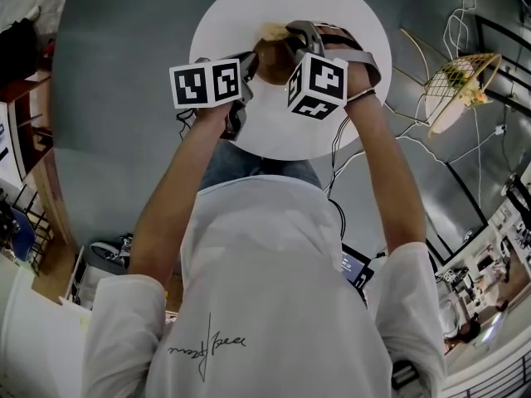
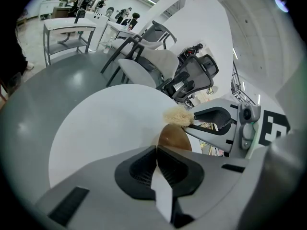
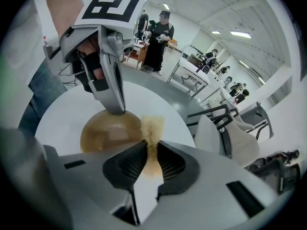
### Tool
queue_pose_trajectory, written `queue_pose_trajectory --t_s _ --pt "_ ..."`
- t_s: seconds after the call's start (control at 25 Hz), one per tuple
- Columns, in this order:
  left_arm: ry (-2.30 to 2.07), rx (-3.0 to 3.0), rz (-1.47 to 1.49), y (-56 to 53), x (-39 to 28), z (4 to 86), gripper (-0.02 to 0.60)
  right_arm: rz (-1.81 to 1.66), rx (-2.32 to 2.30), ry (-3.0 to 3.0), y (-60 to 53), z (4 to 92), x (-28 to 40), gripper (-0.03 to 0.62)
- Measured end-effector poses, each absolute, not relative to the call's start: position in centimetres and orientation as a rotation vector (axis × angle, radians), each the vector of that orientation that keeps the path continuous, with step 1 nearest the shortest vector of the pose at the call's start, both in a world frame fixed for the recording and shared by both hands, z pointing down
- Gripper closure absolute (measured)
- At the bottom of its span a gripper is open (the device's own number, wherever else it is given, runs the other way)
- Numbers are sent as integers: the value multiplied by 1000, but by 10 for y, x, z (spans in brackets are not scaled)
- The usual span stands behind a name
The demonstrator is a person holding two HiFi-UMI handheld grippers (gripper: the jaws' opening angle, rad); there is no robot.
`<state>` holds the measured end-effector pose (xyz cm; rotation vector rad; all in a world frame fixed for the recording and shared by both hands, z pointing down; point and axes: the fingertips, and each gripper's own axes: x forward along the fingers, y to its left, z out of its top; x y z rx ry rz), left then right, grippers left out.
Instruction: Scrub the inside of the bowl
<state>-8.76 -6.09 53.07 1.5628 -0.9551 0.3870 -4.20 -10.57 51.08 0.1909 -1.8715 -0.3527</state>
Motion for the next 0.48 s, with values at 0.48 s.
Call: queue_pose_trajectory --t_s 0.48 --pt "-976 1555 380 -60 -89 529 568 -300 213 -1865 -105 510 -27 512"
